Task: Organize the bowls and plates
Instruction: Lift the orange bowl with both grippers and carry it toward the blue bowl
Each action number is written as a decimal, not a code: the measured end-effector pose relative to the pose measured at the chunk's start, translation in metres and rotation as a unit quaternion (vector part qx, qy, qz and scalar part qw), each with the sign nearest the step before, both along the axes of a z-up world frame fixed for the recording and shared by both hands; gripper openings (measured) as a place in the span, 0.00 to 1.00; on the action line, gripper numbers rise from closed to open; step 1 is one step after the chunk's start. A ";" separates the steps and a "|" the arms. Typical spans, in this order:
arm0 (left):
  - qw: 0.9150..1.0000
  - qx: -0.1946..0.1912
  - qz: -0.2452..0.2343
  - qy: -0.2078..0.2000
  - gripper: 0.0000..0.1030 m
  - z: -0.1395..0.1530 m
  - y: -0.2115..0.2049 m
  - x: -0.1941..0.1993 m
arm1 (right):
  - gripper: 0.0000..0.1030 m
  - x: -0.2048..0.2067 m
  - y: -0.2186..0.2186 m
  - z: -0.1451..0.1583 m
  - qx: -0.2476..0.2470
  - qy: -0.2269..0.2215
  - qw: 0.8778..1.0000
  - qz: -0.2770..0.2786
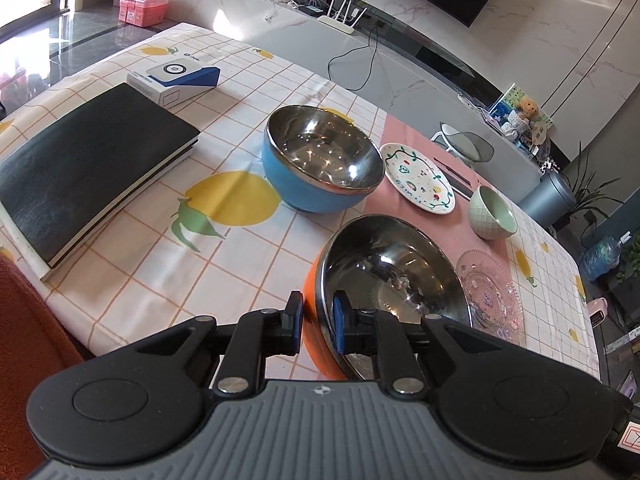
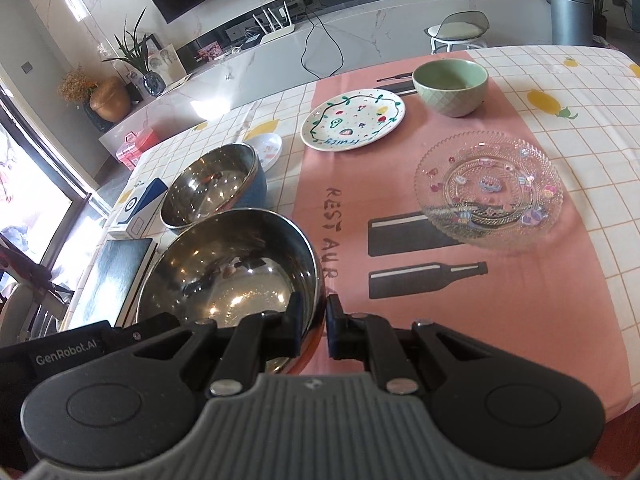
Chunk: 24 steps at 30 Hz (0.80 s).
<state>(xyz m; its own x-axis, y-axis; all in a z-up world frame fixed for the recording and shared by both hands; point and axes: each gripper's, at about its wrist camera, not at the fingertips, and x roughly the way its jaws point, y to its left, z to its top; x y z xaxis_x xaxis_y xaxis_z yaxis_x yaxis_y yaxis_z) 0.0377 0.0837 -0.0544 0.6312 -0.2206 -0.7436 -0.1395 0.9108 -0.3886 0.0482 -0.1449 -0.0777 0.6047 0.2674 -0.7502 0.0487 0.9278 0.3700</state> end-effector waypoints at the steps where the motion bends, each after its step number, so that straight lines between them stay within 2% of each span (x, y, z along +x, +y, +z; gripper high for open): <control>1: 1.000 0.000 0.001 0.001 0.16 -0.001 0.001 -0.001 | 0.09 -0.001 0.001 -0.001 0.001 0.004 1.000 0.002; 16: 0.999 -0.006 0.008 0.033 0.16 -0.021 0.013 -0.001 | 0.10 0.006 0.013 -0.018 -0.004 0.038 0.999 0.011; 24: 0.999 -0.009 0.011 0.039 0.16 -0.026 0.015 -0.002 | 0.11 0.007 0.016 -0.019 -0.009 0.038 0.999 0.017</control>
